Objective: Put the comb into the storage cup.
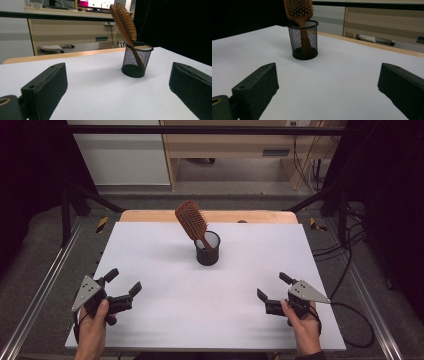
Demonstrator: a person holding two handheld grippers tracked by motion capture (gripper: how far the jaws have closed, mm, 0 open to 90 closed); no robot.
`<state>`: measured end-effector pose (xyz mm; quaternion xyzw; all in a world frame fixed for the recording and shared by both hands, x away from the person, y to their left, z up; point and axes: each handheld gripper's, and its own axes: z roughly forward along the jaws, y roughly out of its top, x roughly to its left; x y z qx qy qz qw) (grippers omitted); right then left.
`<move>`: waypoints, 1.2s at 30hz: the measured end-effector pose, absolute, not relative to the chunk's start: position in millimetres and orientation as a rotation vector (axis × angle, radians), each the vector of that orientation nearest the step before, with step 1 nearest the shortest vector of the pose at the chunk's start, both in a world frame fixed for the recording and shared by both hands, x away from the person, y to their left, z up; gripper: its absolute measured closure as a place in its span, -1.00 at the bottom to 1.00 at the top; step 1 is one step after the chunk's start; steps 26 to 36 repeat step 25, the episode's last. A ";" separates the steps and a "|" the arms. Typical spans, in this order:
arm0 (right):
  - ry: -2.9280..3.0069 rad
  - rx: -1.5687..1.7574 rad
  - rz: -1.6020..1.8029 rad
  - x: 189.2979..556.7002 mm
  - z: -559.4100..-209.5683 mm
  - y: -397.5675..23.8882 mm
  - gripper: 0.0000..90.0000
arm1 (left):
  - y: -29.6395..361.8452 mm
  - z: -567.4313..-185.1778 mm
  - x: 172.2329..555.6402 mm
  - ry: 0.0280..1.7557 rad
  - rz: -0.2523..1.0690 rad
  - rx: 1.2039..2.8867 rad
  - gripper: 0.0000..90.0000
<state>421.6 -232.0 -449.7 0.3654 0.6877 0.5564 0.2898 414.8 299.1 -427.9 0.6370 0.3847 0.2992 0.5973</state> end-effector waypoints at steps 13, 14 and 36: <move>1.822 0.985 1.503 425.5 -452.2 -238.9 -0.92 | 288.1 -435.6 409.8 0.864 0.696 1.511 -0.95; 1.821 0.987 1.507 425.7 -452.4 -239.5 -0.92 | 287.6 -435.9 408.4 0.861 0.706 1.511 -0.94; 1.829 1.000 1.517 427.8 -455.1 -240.6 -0.92 | 298.5 -435.0 401.0 0.872 0.783 1.466 -0.94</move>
